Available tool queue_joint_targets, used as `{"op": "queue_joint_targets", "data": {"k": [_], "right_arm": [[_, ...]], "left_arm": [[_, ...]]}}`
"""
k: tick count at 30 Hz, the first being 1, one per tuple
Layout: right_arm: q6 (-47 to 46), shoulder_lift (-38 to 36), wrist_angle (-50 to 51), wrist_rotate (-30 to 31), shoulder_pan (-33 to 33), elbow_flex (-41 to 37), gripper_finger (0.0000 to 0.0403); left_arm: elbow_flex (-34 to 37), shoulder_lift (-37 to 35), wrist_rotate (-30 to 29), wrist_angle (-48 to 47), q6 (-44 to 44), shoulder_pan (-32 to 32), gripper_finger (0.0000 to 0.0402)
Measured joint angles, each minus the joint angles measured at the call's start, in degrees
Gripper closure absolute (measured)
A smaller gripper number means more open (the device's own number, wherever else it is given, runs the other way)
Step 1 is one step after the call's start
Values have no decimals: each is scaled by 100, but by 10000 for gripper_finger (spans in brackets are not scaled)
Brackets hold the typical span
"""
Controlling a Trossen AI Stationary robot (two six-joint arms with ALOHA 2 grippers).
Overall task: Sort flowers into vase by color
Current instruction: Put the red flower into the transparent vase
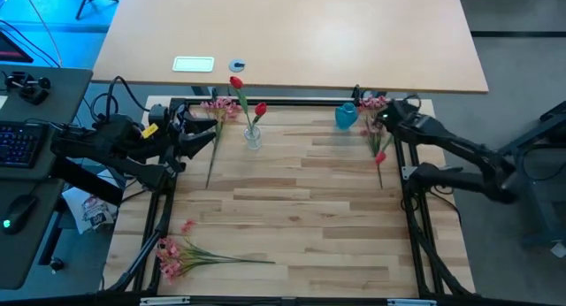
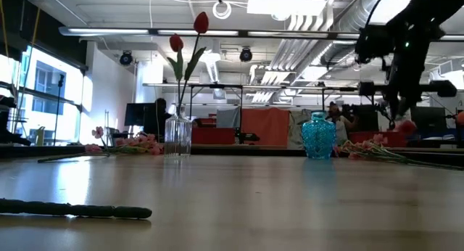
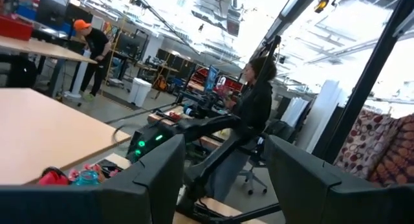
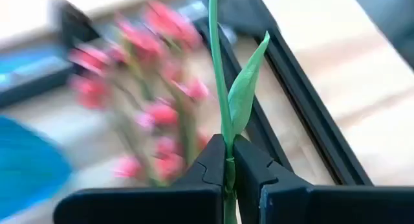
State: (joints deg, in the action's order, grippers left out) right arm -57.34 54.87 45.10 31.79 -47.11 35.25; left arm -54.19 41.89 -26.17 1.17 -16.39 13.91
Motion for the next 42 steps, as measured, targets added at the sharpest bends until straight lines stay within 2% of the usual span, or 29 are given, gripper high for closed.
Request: {"op": "queue_joint_targets", "data": {"k": [6,10,13,18,23,28,30,33,35,39,42], "right_arm": [[1493,-1239,-355,-37,378,613,401],[2376,-1830,-1584,-914,833,839,402],[2714,-1962,-2781,-1691,1347,844,402],[3248,-1506,-4202,-2083,2574,848,402],[4179,-515,-5582,-2115,3837,846,402],[5910,483,-7486,-2284,4740,851,402],[6736,770,-7929,-2449,5001,1003,402],[7481,1078,-7892,-2577,5282,1477,402],[7980,1246,-7394,-2638,5421,1917,402],[9169,1577,-5185,-2635,5577,3086,402],[9597,1860,-3756,-2488,5578,3935,402]], "left_arm": [[0,0,0,-2,200,0,200],[0,29,0,2,204,0,200],[0,96,0,-2,208,0,200],[0,409,-36,2,206,0,200],[2,859,-33,58,-21,0,200],[4,1289,416,380,-448,0,200],[4,1442,636,512,-587,4,200],[4,1659,838,674,-755,36,200],[4,1821,886,796,-760,73,200],[4,2161,1132,1303,-853,111,200],[4,2358,1372,1714,-844,107,200]]}}
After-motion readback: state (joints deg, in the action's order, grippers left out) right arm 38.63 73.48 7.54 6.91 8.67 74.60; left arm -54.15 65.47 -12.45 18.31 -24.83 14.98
